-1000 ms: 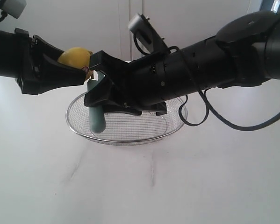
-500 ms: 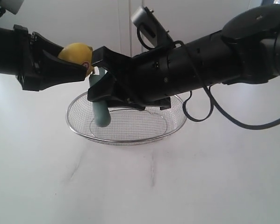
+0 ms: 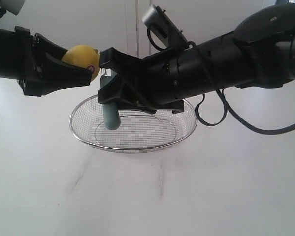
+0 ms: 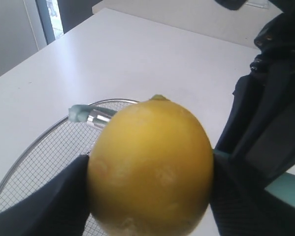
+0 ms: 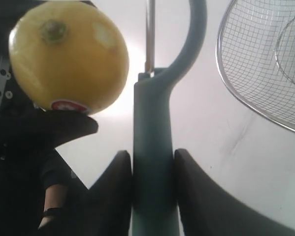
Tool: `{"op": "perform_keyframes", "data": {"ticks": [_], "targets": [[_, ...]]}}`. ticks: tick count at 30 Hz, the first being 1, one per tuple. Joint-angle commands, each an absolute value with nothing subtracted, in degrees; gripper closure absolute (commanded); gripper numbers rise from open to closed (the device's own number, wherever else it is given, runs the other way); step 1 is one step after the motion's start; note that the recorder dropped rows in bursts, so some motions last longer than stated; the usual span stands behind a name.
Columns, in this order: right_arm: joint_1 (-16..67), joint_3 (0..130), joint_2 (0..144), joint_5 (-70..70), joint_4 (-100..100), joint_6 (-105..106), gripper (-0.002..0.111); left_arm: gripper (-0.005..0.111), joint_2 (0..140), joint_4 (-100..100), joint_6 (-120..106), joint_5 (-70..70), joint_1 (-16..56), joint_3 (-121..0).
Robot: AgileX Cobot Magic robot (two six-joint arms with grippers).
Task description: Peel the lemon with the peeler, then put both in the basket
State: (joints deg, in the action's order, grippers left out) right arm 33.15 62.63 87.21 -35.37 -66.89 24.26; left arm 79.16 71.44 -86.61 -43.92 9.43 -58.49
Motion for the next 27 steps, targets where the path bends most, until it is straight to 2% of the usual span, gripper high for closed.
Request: {"op": "perform_keyframes", "data": {"ticks": [1, 15, 27], "targets": [[33.1, 62.6, 85.0, -34.1, -66.9, 24.2, 0.108, 0.107, 78.7, 72.8, -87.0, -44.8, 9.3, -58.7], [33.1, 62.6, 84.1, -35.1, -62.3, 21.6, 0.108, 0.107, 78.7, 72.8, -87.0, -44.8, 9.3, -58.7], [33.1, 62.6, 86.7, -42.6, -62.2, 21.8, 0.108, 0.107, 78.7, 72.8, -87.2, -44.7, 9.3, -58.7]]}}
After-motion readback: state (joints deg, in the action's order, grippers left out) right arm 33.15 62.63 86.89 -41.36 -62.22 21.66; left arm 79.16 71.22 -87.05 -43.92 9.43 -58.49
